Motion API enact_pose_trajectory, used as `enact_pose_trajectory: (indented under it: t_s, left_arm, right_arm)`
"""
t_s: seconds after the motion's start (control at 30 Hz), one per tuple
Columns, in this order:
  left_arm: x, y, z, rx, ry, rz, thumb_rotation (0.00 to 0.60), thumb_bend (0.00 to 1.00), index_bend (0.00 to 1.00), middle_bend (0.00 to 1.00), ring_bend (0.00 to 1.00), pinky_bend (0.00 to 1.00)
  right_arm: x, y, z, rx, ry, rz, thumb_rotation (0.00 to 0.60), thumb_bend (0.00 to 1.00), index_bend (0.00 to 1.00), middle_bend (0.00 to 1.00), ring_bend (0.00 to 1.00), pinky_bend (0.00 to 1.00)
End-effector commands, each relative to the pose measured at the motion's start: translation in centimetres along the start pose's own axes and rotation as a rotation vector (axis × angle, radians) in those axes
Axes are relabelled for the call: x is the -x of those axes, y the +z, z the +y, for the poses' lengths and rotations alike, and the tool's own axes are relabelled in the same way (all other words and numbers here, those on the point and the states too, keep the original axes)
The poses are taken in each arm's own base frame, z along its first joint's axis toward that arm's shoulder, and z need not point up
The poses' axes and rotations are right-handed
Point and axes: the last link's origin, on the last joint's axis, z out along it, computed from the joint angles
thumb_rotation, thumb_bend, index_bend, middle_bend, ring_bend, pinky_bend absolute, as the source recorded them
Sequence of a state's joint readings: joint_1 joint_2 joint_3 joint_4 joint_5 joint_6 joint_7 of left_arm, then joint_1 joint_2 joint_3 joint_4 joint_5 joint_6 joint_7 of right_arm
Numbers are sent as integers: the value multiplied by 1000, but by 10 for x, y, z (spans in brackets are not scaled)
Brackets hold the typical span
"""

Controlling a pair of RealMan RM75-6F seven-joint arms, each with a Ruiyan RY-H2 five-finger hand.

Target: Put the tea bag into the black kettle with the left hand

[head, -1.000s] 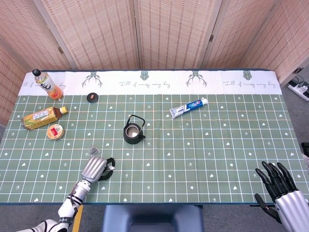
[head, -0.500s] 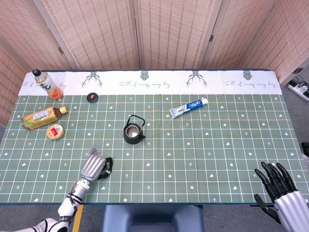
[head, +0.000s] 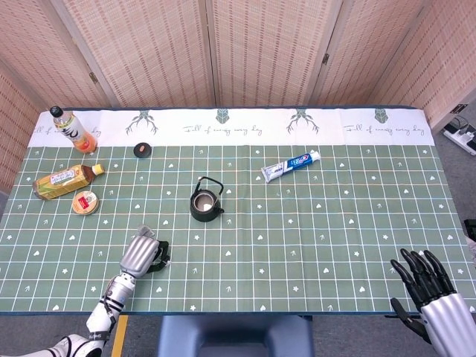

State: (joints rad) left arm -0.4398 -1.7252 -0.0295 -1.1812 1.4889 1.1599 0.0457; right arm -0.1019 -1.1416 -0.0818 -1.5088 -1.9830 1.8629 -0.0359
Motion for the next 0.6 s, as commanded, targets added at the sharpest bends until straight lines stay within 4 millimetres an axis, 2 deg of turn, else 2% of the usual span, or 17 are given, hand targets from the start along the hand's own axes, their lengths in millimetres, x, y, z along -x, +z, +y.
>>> enact_pose_trajectory:
  t_s: [0.03, 0.23, 0.4, 0.6]
  left_arm:
    - [-2, -1, 0, 5, 5, 6, 600, 451, 736, 1000, 1000, 1000]
    - [-17, 0, 4, 24, 27, 45, 600, 452, 736, 1000, 1000, 1000]
    - [-49, 6, 14, 50, 67, 110, 600, 452, 736, 1000, 1000, 1000]
    - [-97, 21, 32, 64, 96, 181, 600, 456, 734, 1000, 1000, 1000]
  right_arm:
    - [0, 0, 0, 0, -1, -1, 600, 366, 0, 0, 58, 0]
    - [0, 0, -1, -1, -3, 0, 600, 365, 0, 0, 58, 0]
    - [-1, -1, 0, -1, 1, 7, 600, 365, 0, 0, 58, 0]
    - [-3, -2, 1, 0, 10, 14, 600, 365, 0, 0, 58, 0]
